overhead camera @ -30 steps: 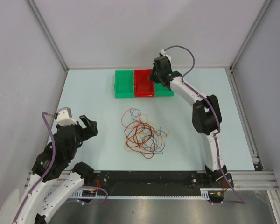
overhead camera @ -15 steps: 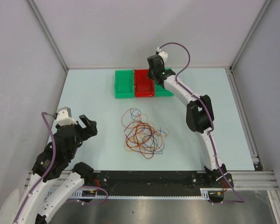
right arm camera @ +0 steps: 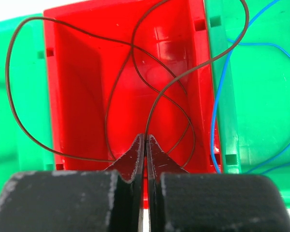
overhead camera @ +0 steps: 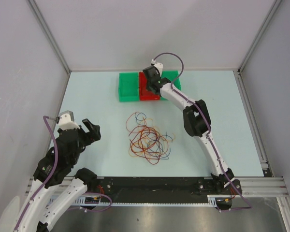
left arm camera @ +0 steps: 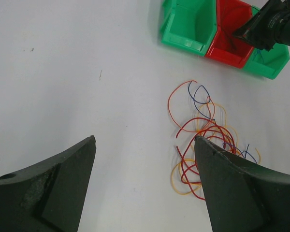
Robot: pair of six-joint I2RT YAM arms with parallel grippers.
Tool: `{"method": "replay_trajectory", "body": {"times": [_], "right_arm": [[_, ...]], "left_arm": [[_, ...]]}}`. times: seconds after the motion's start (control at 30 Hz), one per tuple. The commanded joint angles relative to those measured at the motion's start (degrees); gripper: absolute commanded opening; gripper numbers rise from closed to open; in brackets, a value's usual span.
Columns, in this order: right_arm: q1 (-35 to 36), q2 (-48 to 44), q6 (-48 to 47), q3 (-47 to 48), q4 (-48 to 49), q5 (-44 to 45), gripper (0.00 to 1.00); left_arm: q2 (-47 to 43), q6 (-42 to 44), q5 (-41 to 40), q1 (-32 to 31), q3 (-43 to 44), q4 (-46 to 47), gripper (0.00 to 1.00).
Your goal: Untangle the cables
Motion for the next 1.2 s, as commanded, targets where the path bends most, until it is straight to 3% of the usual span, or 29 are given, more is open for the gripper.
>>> {"method": "replay_trajectory", "body": {"times": [0.0, 0.23, 0.57, 0.9, 1.0, 1.03, 1.13, 1.17], "right_arm": [[-0.27, 0.44, -1.09, 3.25, -0.63, -1.6, 0.0], [-0.27, 1.15, -2.85, 4.04, -2.12, -5.12, 0.01], [-0.18, -2.63, -3.73, 2.29, -4.15, -5.74, 0.29], [0.61, -7.99, -4.52, 1.67, -4.33, -6.27, 0.41], [0.08, -7.04, -5.04, 4.38, -3.45, -6.62, 0.33], [-0.61, -6.33, -5.13, 5.35, -3.45, -7.14, 0.18], [-2.37, -3.69, -3.65, 9.31, -5.28, -8.98, 0.0], [-2.73, -3.34, -3.2, 9.4, -5.38, -9.34, 0.0]], "left_arm": [[0.38, 1.11, 0.5, 0.63, 0.04, 1.31, 0.88], [0.29, 1.11, 0.5, 0.63, 0.04, 1.31, 0.88], [-0.32, 1.11, 0.59, 0.63, 0.04, 1.22, 0.88], [-0.94, 1.29, 0.94, 0.63, -0.04, 1.4, 0.88], [-1.03, 1.2, 1.03, 0.63, -0.04, 1.4, 0.88], [-1.03, 1.2, 1.03, 0.63, -0.04, 1.4, 0.88], [-1.2, 1.29, 0.85, 0.63, -0.04, 1.4, 0.88], [-1.2, 1.2, 0.85, 0.71, -0.04, 1.49, 0.88]]}}
